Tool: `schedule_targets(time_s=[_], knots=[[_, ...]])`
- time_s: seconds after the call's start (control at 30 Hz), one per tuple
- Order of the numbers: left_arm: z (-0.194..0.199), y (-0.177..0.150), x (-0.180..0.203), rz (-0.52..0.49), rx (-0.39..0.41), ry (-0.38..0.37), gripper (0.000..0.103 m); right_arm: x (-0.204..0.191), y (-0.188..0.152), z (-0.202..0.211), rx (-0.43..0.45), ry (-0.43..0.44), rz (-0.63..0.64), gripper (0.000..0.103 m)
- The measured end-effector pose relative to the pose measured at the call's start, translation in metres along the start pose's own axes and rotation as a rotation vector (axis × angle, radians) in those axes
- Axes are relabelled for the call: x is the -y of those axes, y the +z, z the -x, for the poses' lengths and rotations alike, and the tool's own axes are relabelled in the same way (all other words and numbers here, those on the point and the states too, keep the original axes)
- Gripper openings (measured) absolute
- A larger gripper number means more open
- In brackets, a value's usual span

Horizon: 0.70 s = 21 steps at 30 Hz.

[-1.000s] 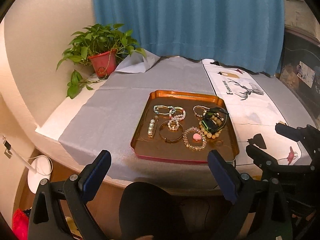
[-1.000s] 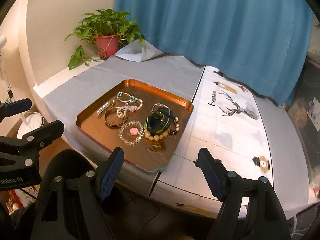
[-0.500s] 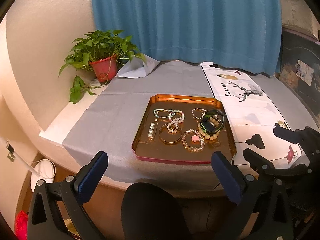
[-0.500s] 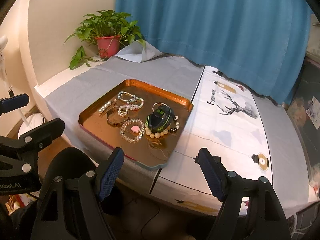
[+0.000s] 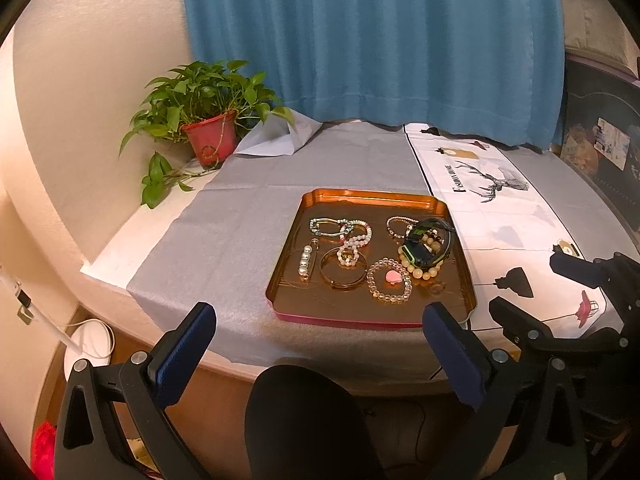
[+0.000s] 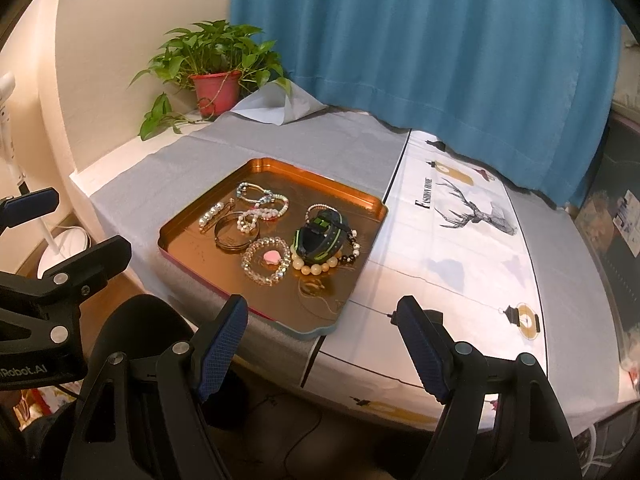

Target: Organize jewelry

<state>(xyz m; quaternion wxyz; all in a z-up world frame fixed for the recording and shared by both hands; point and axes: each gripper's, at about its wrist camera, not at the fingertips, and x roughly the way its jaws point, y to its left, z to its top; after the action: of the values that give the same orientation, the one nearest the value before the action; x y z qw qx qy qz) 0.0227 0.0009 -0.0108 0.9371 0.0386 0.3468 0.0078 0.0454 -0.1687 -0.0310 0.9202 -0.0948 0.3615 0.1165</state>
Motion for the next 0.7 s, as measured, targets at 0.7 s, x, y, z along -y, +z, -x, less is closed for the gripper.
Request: schedule_targets(time_s=[0.7], knots=[[0.0003, 0.0002, 0.0001, -0.005, 0.0, 0.0, 0.103, -0.0027, 0.0008, 0.0012, 0.001, -0.004, -0.002, 0.077]])
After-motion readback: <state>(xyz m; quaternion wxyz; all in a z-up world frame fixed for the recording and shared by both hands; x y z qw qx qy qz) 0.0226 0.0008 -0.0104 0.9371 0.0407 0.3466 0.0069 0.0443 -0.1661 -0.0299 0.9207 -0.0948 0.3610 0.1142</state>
